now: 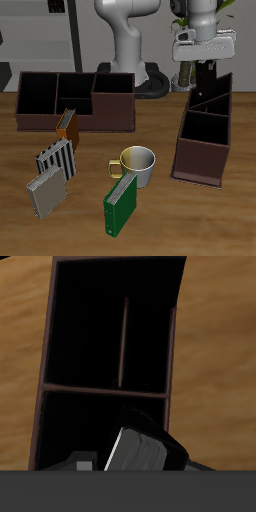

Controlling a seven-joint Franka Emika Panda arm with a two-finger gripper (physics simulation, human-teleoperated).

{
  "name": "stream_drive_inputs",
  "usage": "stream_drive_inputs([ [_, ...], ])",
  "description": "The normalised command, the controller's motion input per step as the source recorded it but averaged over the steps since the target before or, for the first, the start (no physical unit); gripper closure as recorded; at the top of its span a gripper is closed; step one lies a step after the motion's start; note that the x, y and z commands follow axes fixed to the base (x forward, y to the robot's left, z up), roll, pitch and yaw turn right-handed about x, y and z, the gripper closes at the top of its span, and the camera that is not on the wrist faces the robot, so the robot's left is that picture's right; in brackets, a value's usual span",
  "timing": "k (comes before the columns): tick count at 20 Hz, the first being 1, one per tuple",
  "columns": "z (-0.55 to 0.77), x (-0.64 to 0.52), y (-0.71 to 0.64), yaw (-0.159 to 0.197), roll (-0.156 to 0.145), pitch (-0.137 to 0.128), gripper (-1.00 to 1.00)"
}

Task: Place the black book into the left desk caddy's left compartment

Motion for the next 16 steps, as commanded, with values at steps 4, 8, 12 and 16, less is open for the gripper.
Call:
stream_drive_inputs([
  [4,-0.28,-0.05,0.08,0.016,0.020,0.058,1.00],
  [8,-0.26,-0.01,0.05,0.012,0.017,0.042,1.00],
  [12,-0.31,0.14,0.02,0.026,0.021,0.060,1.00],
  [16,-0.11,0.06,-0.06,-0.020,0.005,0.044,-1.00],
])
